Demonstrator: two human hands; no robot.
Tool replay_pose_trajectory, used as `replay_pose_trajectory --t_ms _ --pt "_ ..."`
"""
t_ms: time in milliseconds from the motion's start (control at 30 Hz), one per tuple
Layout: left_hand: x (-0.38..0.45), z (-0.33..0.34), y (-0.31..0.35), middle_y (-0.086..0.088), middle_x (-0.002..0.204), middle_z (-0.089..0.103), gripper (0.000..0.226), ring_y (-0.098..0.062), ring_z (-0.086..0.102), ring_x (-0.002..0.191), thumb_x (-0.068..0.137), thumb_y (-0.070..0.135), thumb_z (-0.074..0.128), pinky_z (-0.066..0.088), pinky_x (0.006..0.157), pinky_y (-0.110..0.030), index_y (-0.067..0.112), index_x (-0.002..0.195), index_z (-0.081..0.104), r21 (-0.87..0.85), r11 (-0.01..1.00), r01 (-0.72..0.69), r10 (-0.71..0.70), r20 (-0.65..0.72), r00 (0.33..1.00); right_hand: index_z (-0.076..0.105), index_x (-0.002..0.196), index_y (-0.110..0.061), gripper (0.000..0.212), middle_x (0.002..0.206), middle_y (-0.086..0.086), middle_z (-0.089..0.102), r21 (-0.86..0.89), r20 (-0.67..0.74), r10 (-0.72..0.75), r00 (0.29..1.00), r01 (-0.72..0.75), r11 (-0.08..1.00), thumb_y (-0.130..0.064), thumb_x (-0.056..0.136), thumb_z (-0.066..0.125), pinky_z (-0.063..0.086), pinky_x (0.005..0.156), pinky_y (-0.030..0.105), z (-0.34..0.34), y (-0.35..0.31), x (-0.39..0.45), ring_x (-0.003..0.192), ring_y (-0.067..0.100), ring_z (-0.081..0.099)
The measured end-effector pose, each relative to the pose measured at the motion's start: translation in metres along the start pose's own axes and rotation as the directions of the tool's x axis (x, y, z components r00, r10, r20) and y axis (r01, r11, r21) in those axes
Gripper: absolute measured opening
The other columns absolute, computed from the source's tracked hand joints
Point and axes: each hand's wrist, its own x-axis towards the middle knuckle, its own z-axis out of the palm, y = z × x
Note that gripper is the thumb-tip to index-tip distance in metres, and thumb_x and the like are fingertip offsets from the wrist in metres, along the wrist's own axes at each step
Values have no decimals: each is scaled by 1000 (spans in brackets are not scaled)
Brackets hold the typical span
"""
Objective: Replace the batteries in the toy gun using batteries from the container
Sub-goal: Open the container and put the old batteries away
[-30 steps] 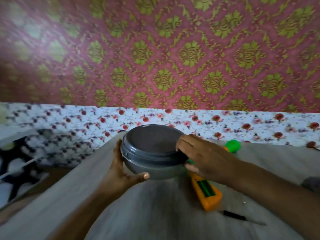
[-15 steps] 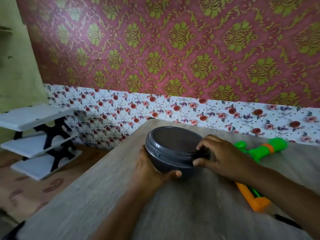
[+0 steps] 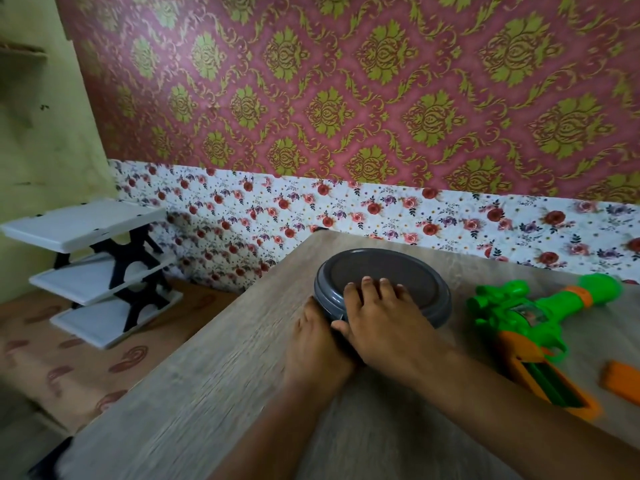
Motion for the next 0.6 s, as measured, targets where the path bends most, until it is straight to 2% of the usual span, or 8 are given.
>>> replay_pose_trajectory --t_ms 67,133,167,233,333,433,500,600 --pt "0 0 1 -1 140 43 86 -18 45 126 75 41 73 38 105 -31 21 143 23 14 1000 2 -2 4 1000 30 135 1 58 135 36 39 -30 20 -1 1000 1 1000 -42 97 21 37 101 57 -4 -4 1 123 49 42" --pt "0 0 2 -1 139 44 86 -19 46 125 74 42 73 39 103 -30 20 142 24 24 1000 6 -6 -5 1000 53 115 2 58 109 36 60 -68 63 26 998 -21 997 -41 94 20 53 78 56 -4 -3 4 95 50 61" --pt "0 -1 3 -1 138 45 86 -19 47 123 73 41 73 41 102 -31 20 141 25 24 1000 12 -12 -8 1000 60 104 1 58 95 32 66 -67 63 45 997 -41 997 -41 90 21 56 67 53 -2 -1 5 81 46 66" --pt "0 -1 4 -2 134 48 84 -19 50 119 73 40 74 45 99 -32 20 140 27 16 999 33 -33 -5 999 63 93 -2 56 83 27 69 -66 -15 26 1000 -27 997 -41 87 23 57 61 48 5 2 6 71 41 68" --pt "-1 -1 4 -1 128 53 83 -19 54 113 71 43 75 48 95 -34 20 136 28 32 997 69 -70 25 997 61 90 -4 51 77 21 69 -64 -146 -27 989 18 998 -40 88 25 56 59 42 6 4 6 67 35 67" --pt "-1 0 2 2 132 50 101 -16 51 118 57 58 79 46 100 -35 23 136 27 58 996 71 -74 54 996 59 93 -2 49 72 17 68 3 -233 -12 972 13 1000 -39 90 27 52 49 35 -7 11 8 59 31 65" --pt "-1 0 2 4 137 46 113 -15 48 123 49 65 79 44 103 -36 26 139 24 32 996 80 -82 73 994 56 104 -1 51 82 19 69 54 -247 -13 969 27 998 -41 93 25 52 54 35 -25 20 10 69 33 67" --pt "-1 -2 4 4 139 42 115 -15 43 126 49 61 81 40 106 -35 26 141 22 21 996 87 -89 90 992 46 120 -4 52 104 18 65 86 -283 -65 957 93 992 -43 93 24 47 70 37 -39 41 13 91 35 63"
